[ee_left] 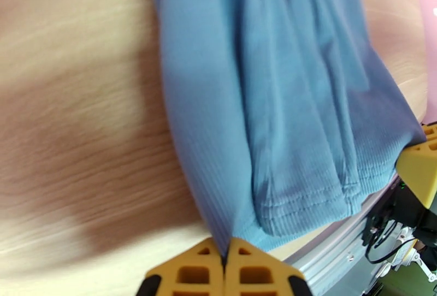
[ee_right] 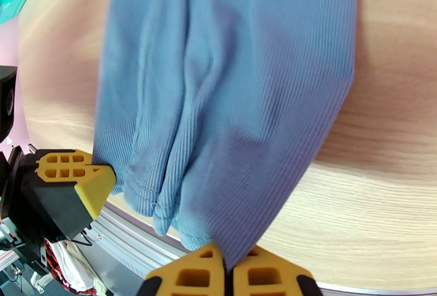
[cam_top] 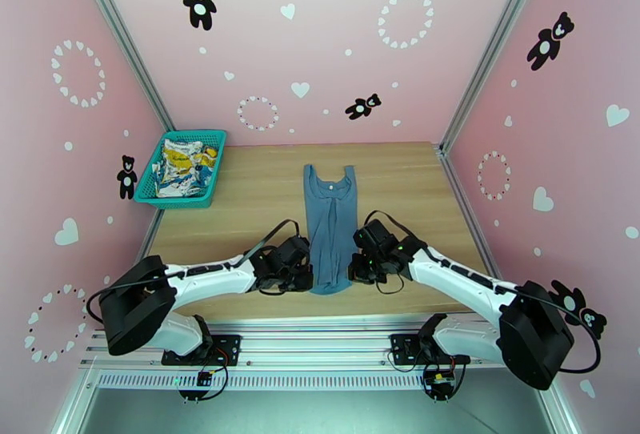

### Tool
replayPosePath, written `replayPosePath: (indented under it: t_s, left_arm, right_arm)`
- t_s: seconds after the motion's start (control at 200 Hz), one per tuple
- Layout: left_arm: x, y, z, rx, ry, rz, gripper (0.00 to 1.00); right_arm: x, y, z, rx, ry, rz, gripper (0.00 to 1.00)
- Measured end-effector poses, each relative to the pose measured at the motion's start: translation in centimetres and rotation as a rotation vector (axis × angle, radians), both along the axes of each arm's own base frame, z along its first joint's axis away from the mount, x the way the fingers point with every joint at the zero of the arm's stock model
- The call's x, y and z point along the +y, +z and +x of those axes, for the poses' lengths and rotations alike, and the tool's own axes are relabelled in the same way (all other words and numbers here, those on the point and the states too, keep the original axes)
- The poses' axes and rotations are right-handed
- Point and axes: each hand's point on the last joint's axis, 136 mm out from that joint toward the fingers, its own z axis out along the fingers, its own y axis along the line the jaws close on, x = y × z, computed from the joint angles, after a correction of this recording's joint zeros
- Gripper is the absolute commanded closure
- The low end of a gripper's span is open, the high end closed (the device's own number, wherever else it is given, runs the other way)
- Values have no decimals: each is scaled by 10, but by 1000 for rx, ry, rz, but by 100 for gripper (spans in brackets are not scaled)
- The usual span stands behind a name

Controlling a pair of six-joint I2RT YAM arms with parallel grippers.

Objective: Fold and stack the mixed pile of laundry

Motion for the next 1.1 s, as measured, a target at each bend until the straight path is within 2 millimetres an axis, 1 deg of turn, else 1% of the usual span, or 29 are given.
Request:
replayPosePath:
  t_s: [0.165,0.275,0.441,0.566,0.641,0.741,0.896,0.941,0.971,0.996,1.096]
  left_arm:
    - [-4,34,16,-63,33,-20,100]
    - [-7,53,31,-92,64,-42,100]
    - [-4,77,61,-134,123,-66,100]
    - [-1,87,90,-163,159,-68,100]
    - [-1,89,107,-173,172,-64,100]
    - [-1,84,129,-175,186,-48,100]
    - [-5,76,167,-176,196,-37,100]
    - [-8,74,176,-177,195,-36,100]
    - [-9,72,181,-176,196,-33,93]
    - [-9,69,186,-174,195,-29,91]
    - [-9,55,198,-164,199,-15,90]
  right_arm:
    - [-6,21,15,-35,-21,-19,96]
    - [-12,33,28,-57,-45,-27,97]
    - [-17,49,54,-98,-82,-31,98]
    - [-21,56,78,-124,-107,-41,98]
    - [-24,57,93,-133,-122,-46,99]
    - [-27,56,111,-136,-135,-56,98]
    - [-26,47,141,-140,-138,-69,98]
    - [-25,43,148,-139,-136,-73,94]
    - [-25,39,154,-137,-136,-78,89]
    - [-25,35,157,-130,-137,-81,87]
    - [-27,16,173,-111,-142,-94,77]
